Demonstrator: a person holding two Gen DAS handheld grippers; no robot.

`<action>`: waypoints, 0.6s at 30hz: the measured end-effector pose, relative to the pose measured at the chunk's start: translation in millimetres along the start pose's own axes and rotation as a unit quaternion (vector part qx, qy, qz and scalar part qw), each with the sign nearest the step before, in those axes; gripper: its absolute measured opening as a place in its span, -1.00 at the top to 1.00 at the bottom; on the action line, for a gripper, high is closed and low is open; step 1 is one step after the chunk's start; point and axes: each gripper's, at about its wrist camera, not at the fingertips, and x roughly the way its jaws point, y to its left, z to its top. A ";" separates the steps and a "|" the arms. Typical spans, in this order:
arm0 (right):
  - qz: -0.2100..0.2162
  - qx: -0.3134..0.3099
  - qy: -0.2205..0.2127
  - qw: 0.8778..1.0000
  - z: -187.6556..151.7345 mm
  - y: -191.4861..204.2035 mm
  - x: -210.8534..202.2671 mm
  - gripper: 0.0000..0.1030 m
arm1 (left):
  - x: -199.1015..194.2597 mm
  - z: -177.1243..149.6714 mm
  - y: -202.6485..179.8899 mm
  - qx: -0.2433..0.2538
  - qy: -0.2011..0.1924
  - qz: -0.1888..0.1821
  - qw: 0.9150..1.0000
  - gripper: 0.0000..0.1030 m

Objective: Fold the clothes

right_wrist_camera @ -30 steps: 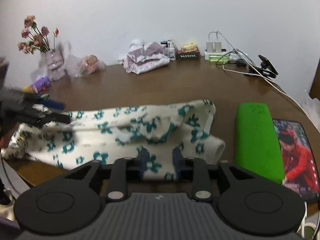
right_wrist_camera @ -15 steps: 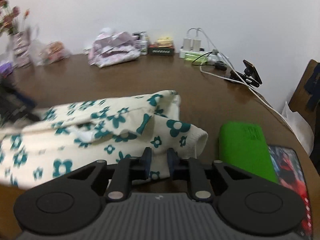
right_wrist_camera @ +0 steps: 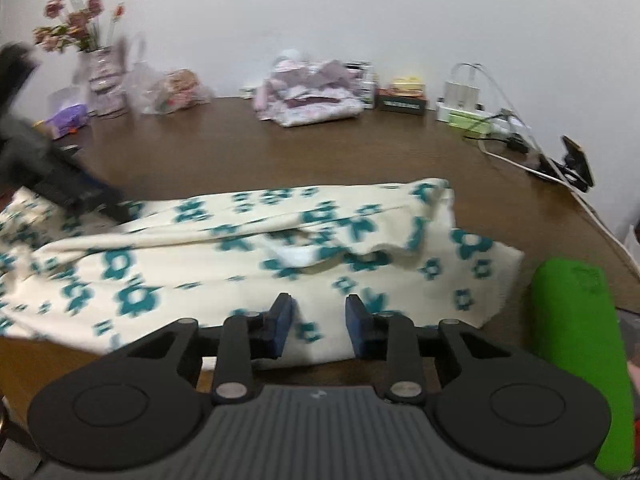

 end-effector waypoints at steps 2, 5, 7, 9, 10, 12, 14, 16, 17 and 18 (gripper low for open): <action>-0.010 0.014 -0.001 1.000 8.2 -11.9 10.0 0.35 | -5.1 -0.5 -8.2 0.010 0.013 -0.012 1.000 0.41; -0.014 0.038 -0.007 0.999 15.8 -22.7 11.6 0.35 | -15.7 10.0 -12.1 0.027 0.015 -0.021 0.999 0.33; -0.011 0.053 -0.017 0.998 16.5 -26.8 3.4 0.35 | -25.7 26.8 -8.9 0.031 -0.012 -0.028 0.999 0.13; -0.016 0.081 -0.031 0.996 13.1 -31.8 -9.8 0.34 | -32.8 45.2 -6.8 0.035 -0.035 -0.036 0.998 -0.08; -0.025 0.092 -0.037 0.995 11.0 -33.9 -13.6 0.33 | -29.5 58.5 -8.2 0.039 -0.038 -0.046 0.997 -0.16; -0.045 0.114 -0.048 0.991 6.5 -38.1 -20.3 0.31 | -23.0 85.0 -10.9 0.047 -0.044 -0.067 0.996 -0.28; -0.054 0.126 -0.043 0.990 5.8 -42.2 -15.1 0.30 | -0.6 109.1 -21.2 0.054 -0.031 -0.078 0.995 -0.30; -0.056 0.138 -0.032 0.988 6.2 -47.2 -7.0 0.30 | 29.4 132.2 -35.1 0.060 -0.010 -0.086 0.994 -0.30; -0.058 0.144 -0.027 0.988 6.4 -49.6 -2.9 0.32 | 44.4 143.8 -42.0 0.063 0.001 -0.090 0.994 -0.29; -0.054 0.149 -0.024 0.987 6.6 -51.2 -0.6 0.35 | 58.6 153.2 -50.0 0.068 0.009 -0.092 0.993 -0.27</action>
